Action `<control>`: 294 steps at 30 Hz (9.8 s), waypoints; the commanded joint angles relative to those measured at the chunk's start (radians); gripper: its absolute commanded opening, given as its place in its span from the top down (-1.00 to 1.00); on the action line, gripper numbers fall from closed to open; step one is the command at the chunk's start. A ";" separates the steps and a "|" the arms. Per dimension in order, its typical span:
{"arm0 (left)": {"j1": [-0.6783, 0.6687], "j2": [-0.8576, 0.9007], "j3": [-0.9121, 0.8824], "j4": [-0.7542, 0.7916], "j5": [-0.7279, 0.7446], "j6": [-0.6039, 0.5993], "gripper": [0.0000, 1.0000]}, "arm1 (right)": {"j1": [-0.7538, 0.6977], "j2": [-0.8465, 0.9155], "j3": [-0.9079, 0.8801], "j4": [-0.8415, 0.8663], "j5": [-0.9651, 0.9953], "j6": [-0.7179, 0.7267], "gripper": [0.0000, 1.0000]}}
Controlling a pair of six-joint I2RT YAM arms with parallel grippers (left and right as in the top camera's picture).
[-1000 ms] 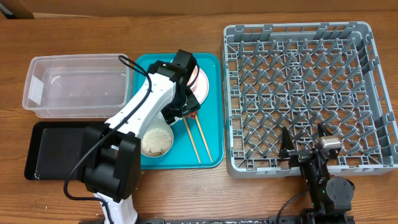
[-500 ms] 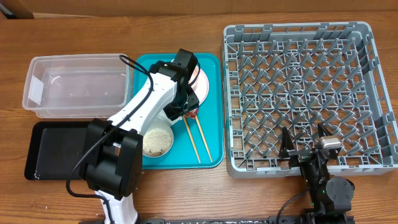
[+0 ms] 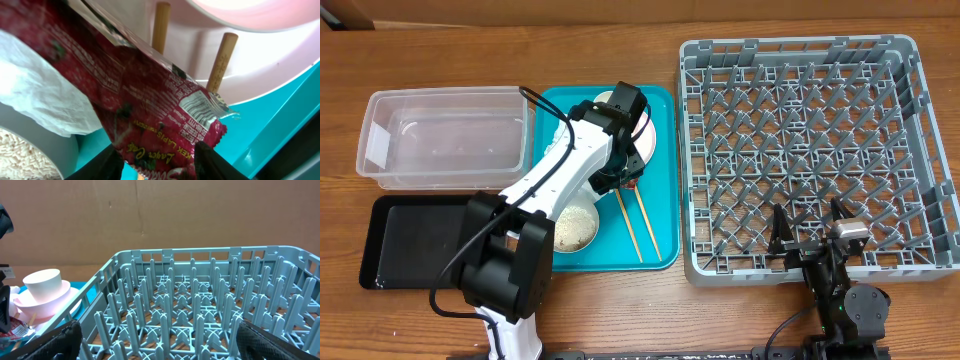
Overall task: Sort waste into correct bins and load items into the dishwasher
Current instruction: 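Reach the left gripper to the red wrapper on the teal tray and grasp it, then carry the red wrapper left and release it into the clear bin, then move the left gripper to the white tissue and grasp it, then carry the white tissue left and drop it into the clear bin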
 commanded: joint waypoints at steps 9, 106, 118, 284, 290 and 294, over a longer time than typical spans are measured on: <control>-0.005 0.016 0.020 -0.003 -0.039 -0.028 0.15 | -0.003 -0.011 -0.011 0.005 0.001 -0.003 -1.00; 0.647 -0.296 0.204 -0.310 0.212 0.440 -0.15 | -0.003 -0.011 -0.011 0.005 0.001 -0.003 -1.00; 0.363 -0.289 0.170 -0.314 0.039 0.528 -0.25 | -0.003 -0.011 -0.011 0.005 0.001 -0.004 -1.00; 0.588 0.154 0.640 -0.430 -0.128 0.454 0.92 | -0.003 -0.011 -0.011 0.005 0.001 -0.004 -1.00; 0.638 0.154 0.557 -0.366 -0.128 0.442 0.92 | -0.003 -0.011 -0.011 0.005 0.001 -0.003 -0.99; 0.639 0.154 0.482 -0.305 -0.129 0.437 0.92 | -0.003 -0.011 -0.011 0.005 0.001 -0.003 -1.00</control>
